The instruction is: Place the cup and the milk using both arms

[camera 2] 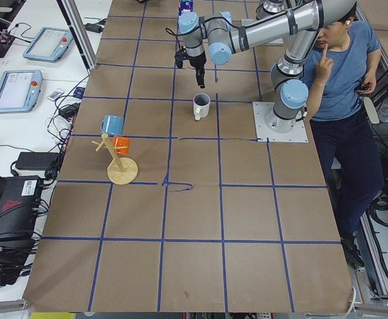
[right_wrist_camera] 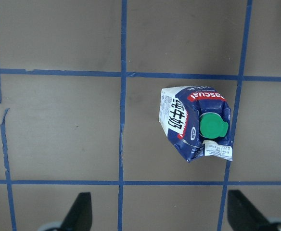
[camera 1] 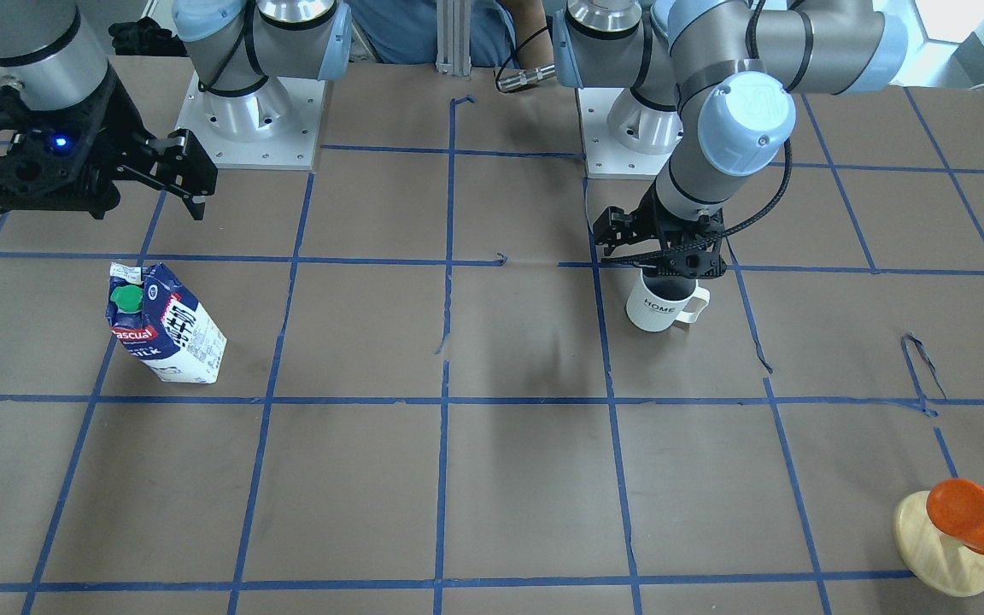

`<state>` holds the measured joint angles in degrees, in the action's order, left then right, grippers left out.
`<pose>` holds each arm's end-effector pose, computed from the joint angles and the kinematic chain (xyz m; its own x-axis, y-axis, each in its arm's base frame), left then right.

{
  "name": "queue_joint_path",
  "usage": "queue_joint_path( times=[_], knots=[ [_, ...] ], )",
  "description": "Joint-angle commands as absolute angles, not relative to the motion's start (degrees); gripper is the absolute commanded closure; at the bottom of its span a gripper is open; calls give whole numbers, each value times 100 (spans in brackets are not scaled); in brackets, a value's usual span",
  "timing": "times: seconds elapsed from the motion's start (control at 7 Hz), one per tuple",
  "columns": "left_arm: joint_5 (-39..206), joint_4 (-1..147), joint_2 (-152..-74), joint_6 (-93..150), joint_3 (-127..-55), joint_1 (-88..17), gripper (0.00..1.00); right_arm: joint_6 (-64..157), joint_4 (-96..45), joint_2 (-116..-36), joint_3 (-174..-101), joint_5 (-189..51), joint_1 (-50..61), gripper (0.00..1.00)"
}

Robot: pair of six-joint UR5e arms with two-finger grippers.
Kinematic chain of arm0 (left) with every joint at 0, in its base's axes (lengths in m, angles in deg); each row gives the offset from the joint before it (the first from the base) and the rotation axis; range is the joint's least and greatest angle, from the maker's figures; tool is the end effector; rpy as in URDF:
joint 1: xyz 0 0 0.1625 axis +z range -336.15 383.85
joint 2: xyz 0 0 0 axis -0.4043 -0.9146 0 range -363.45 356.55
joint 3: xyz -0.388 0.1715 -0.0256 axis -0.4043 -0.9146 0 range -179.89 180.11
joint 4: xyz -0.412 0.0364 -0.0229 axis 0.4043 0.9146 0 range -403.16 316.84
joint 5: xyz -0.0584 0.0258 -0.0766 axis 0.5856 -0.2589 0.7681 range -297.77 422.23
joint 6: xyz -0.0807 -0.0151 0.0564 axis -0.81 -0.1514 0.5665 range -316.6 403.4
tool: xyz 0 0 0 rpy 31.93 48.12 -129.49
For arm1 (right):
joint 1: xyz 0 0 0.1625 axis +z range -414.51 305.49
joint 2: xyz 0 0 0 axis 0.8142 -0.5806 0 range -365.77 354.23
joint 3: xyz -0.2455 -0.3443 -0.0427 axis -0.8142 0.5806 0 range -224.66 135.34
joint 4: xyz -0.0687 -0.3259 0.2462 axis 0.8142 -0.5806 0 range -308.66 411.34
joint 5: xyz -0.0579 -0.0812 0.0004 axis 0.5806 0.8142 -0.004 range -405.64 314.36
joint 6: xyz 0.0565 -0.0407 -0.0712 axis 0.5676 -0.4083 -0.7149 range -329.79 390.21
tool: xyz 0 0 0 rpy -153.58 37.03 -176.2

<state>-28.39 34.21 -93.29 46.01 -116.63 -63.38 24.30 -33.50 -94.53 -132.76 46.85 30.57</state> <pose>-0.1117 -0.4283 0.2913 -1.0000 -0.0017 0.0004 -0.0015 0.9705 0.2411 0.0862 -0.5022 0.4849 -0.9992 -0.0203 0.0349 -0.0174 0.9964 0.0826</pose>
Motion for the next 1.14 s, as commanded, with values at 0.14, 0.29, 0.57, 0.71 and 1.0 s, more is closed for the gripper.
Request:
queue_joint_path(
  times=[0.14,0.29,0.57,0.71,1.0],
  knots=[
    [-2900,2681,-9537,4726,-12171,-6316,24,2406,-3576,-9182,-13763,4673,2724,0],
    [-2900,2628,-9564,4892,-12162,-6308,62,2406,-3855,-9164,-13861,4674,2706,0],
    [-2900,2628,-9617,4885,-12136,-6307,100,1934,-4295,-9120,-14220,4691,2680,0],
    [-2900,2619,-9617,4894,-12118,-6307,100,1800,-4419,-9120,-14352,4700,2618,0],
    [-2900,2584,-9635,4798,-11839,-6334,100,1781,-4577,-9120,-14529,4787,2496,0]
  ],
)
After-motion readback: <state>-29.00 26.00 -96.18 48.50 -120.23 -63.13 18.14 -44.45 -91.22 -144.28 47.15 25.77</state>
